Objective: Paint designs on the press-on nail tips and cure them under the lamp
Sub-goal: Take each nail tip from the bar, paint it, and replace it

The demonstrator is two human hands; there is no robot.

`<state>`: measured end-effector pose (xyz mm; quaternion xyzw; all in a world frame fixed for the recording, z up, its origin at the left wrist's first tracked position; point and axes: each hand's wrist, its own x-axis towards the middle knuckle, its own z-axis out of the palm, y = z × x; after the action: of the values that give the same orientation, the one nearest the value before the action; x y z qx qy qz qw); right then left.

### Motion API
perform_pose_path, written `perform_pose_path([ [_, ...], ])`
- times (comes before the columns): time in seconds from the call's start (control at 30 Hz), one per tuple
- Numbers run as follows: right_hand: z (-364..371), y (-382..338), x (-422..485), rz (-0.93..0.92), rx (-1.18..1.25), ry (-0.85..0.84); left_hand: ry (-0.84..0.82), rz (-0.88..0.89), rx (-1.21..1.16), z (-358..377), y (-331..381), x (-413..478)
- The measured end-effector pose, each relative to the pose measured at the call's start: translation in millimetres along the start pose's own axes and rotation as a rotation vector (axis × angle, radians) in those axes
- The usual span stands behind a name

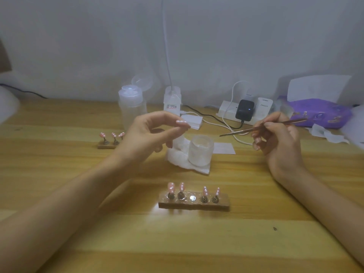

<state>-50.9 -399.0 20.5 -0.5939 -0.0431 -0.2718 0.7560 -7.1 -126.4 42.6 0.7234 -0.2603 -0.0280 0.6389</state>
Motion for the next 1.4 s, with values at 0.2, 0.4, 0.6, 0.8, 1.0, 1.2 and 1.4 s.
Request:
perform_pose_path([
  [0.2,3,-1,-1,0.017,0.008,0.018,-0.138,0.059,-0.005,0,22,-6],
  [0.4,3,0,-1,0.018,-0.008,0.014,-0.28,0.144,0.128,13,37,-22],
  [0.6,5,0,-2,0.027,-0.029,-0.001,-0.3,0.168,0.228,22,21,-47],
  [0.8,5,0,-2,0.037,-0.046,-0.002,-0.269,0.122,0.403,29,2,-62],
  [1.0,5,0,-2,0.044,-0.048,-0.009,-0.15,0.02,0.49,31,-5,-63],
  [1.2,5,0,-3,0.05,-0.05,-0.012,-0.165,-0.038,0.525,33,-2,-63],
  [1.4,4,-1,-2,0.043,-0.017,0.03,-0.167,0.121,0.679,44,3,-64],
])
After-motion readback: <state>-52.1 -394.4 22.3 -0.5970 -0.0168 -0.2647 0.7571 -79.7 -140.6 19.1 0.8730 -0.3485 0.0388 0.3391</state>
